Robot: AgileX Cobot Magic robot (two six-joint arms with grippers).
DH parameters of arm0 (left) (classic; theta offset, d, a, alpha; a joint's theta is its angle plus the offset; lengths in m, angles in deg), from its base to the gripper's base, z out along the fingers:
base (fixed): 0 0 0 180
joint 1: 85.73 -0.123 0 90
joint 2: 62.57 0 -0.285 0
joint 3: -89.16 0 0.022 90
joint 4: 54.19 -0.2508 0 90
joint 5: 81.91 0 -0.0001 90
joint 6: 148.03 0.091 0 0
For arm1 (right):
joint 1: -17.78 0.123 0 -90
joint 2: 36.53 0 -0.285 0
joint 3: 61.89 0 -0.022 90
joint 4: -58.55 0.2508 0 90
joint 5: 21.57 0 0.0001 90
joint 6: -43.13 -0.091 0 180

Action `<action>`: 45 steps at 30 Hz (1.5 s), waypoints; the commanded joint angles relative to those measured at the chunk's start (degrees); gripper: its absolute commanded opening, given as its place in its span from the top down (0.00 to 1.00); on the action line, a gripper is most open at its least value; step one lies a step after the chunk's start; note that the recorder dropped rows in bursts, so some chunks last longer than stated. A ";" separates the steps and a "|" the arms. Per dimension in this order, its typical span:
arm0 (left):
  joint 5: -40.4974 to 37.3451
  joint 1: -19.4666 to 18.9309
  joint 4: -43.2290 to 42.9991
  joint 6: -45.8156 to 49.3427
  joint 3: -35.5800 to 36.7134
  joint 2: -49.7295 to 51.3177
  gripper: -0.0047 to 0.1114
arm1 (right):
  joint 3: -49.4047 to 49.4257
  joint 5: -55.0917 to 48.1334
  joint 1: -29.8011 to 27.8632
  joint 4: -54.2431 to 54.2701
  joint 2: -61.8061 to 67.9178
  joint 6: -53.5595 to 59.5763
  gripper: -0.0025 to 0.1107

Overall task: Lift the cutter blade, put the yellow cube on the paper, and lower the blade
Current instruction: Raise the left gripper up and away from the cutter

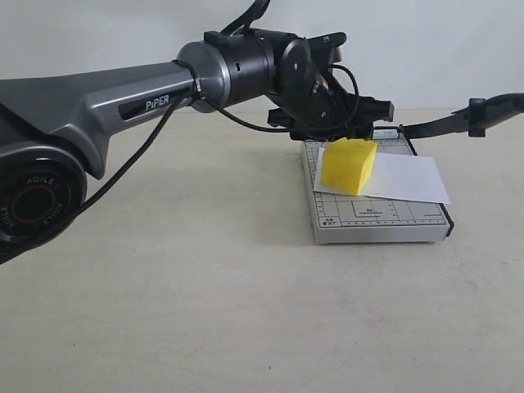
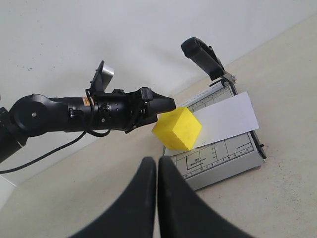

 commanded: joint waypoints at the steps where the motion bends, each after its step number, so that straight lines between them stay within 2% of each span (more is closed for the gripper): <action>1: 1.20 0.24 0.75 0.18 -0.60 -0.12 0.38 | 0.02 0.04 0.04 -0.25 -0.34 0.48 0.97; 10: 1.43 0.02 0.02 0.18 -0.82 -3.68 0.38 | 0.02 0.04 0.04 -0.25 -0.34 0.48 0.97; 15: -6.03 -2.28 -3.62 0.18 -0.82 -8.80 0.40 | 0.02 0.04 0.04 -0.25 -0.34 0.48 0.97; 21: -16.92 -5.54 -9.76 0.34 -0.82 -14.11 0.50 | 0.02 0.04 0.04 -0.25 -0.34 0.48 0.97; 27: -22.88 -7.86 -11.86 1.44 -0.82 -17.34 0.50 | 0.02 0.04 0.04 -0.25 -0.34 0.48 0.97; 37: -33.92 -7.96 -22.63 2.58 -0.59 -22.15 0.50 | 0.02 -0.06 0.04 -0.25 -0.34 0.48 0.97; 45: -34.73 -7.96 -23.46 3.31 -0.56 -27.13 0.50 | 0.02 -0.17 0.04 -0.35 -0.34 0.48 0.97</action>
